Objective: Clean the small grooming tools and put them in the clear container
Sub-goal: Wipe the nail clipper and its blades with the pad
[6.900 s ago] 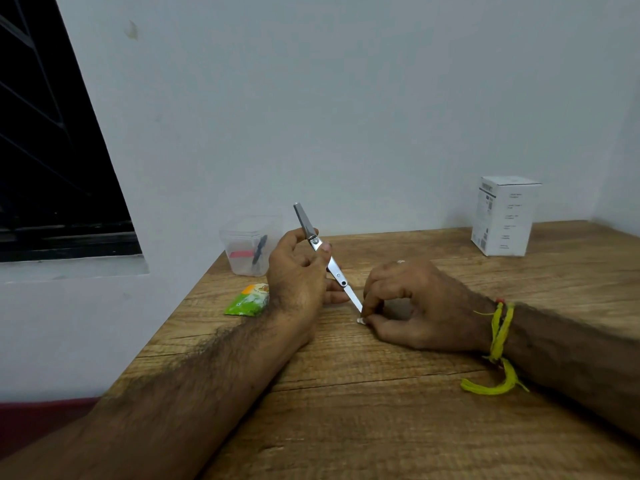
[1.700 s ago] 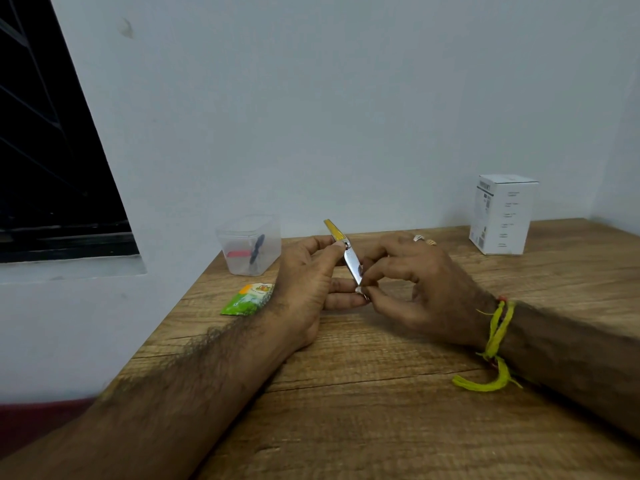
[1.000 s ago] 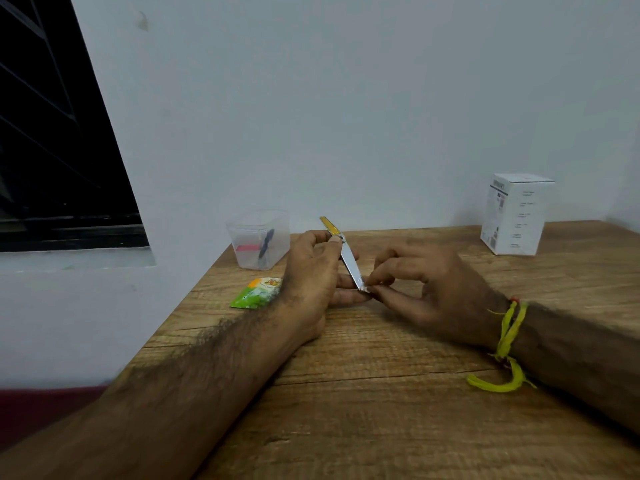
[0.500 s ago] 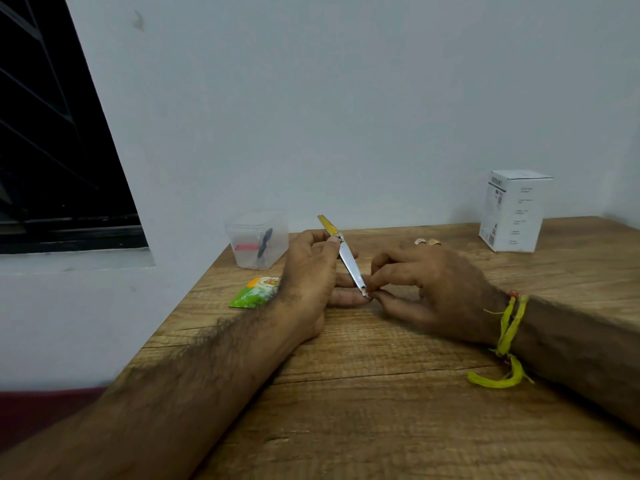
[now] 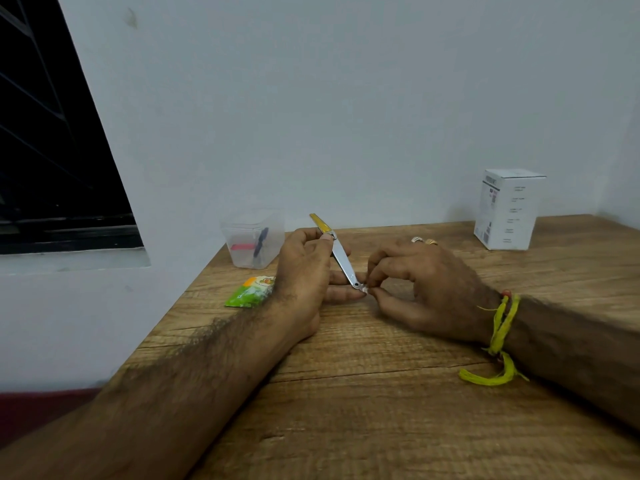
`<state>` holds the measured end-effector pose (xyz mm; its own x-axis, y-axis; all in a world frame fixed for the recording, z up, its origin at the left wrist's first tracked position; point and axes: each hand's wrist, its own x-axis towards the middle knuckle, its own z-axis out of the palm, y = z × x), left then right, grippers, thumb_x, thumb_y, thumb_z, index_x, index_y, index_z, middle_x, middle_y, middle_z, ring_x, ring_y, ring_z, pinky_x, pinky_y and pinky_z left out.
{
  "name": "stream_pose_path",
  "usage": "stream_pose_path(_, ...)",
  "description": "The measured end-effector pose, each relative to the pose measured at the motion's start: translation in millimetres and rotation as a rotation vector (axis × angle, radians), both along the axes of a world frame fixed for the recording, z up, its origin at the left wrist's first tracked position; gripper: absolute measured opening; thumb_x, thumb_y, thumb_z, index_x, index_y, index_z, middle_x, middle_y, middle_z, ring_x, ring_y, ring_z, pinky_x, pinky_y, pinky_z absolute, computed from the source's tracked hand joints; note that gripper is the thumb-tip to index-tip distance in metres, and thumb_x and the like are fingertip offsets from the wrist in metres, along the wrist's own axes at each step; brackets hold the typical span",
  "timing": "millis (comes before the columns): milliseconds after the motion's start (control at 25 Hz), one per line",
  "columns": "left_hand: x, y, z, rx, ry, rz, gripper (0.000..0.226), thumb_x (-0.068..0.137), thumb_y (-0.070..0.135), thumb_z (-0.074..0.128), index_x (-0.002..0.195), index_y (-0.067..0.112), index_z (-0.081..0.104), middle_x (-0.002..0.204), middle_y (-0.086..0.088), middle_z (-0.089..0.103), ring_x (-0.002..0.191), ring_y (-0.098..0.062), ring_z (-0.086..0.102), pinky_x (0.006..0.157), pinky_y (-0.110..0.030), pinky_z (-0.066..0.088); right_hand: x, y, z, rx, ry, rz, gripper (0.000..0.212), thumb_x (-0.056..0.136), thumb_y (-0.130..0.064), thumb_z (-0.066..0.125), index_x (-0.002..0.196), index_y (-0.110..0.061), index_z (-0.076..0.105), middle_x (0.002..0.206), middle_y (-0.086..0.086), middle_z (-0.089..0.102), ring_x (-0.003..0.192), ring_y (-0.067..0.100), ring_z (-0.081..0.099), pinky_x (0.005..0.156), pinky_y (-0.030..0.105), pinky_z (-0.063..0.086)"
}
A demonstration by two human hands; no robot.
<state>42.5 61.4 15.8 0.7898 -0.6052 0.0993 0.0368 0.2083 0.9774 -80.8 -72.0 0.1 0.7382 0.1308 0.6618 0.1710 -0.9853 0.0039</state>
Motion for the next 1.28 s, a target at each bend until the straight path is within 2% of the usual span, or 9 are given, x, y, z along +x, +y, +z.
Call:
stream_pose_path(160,1.4,1.0,2.5,-0.015,0.018,0.021,0.018,0.107,0.021,0.047,0.122,0.012,0.053,0.1,-0.011,0.071,0.056,-0.028,0.073,0.044,-0.034,0.058,-0.4,1.6,1.1,0.007,0.007,0.021,0.009,0.085,-0.026,0.067,0.085,-0.021,0.073,0.094,-0.01,0.068,0.082,0.016,0.064,0.069,0.04,0.051)
stream_pose_path(360,1.3,0.9,1.9,-0.042,0.019,0.013,0.02,0.107,0.021,0.046,0.126,0.014,0.049,0.111,-0.015,0.066,0.065,-0.032,0.075,0.045,-0.035,0.059,0.3,1.9,2.1,0.004,-0.023,0.002,0.004,0.083,-0.022,0.07,0.082,-0.02,0.073,0.09,-0.01,0.069,0.079,0.014,0.064,0.069,0.038,0.05)
stream_pose_path(640,3.5,1.6,2.2,-0.065,-0.013,0.042,0.015,0.108,0.019,0.042,0.122,0.014,0.048,0.113,-0.018,0.063,0.059,-0.027,0.074,0.043,-0.035,0.057,-2.5,2.6,5.3,0.107,0.073,0.063,0.008,0.085,-0.022,0.069,0.088,-0.02,0.076,0.082,-0.012,0.073,0.076,0.003,0.066,0.07,0.035,0.055)
stream_pose_path(800,4.5,2.1,3.5,-0.063,-0.007,0.055,0.019,0.108,0.02,0.042,0.126,0.013,0.047,0.112,-0.015,0.065,0.061,-0.027,0.074,0.044,-0.036,0.059,-2.7,2.3,6.4,0.125,0.058,0.07,0.006,0.085,-0.012,0.073,0.088,-0.016,0.076,0.082,-0.01,0.073,0.076,0.002,0.065,0.072,0.027,0.054)
stream_pose_path(960,5.7,3.4,6.5,-0.067,0.011,0.081,0.014,0.109,0.02,0.041,0.121,0.015,0.047,0.107,-0.013,0.066,0.059,-0.025,0.074,0.045,-0.037,0.059,-4.1,2.4,6.3,0.144,0.075,0.078,0.005,0.084,-0.013,0.074,0.087,-0.016,0.076,0.081,-0.011,0.072,0.077,0.001,0.065,0.071,0.023,0.053)
stream_pose_path(1120,7.2,3.9,7.1,-0.071,0.021,0.099,0.014,0.109,0.02,0.041,0.121,0.017,0.047,0.107,-0.013,0.067,0.059,-0.025,0.074,0.045,-0.035,0.059,-5.2,1.4,7.0,0.175,0.057,0.06,0.006,0.085,-0.01,0.075,0.088,-0.015,0.076,0.081,-0.01,0.072,0.076,0.0,0.065,0.072,0.012,0.049)
stream_pose_path(1280,8.2,3.4,6.5,-0.074,0.026,0.102,0.016,0.109,0.019,0.04,0.123,0.015,0.047,0.109,-0.013,0.066,0.061,-0.026,0.075,0.046,-0.036,0.06,-4.9,2.5,6.3,0.186,0.044,0.056,0.006,0.082,-0.008,0.075,0.084,-0.013,0.076,0.078,-0.009,0.072,0.074,0.001,0.066,0.071,0.013,0.05)
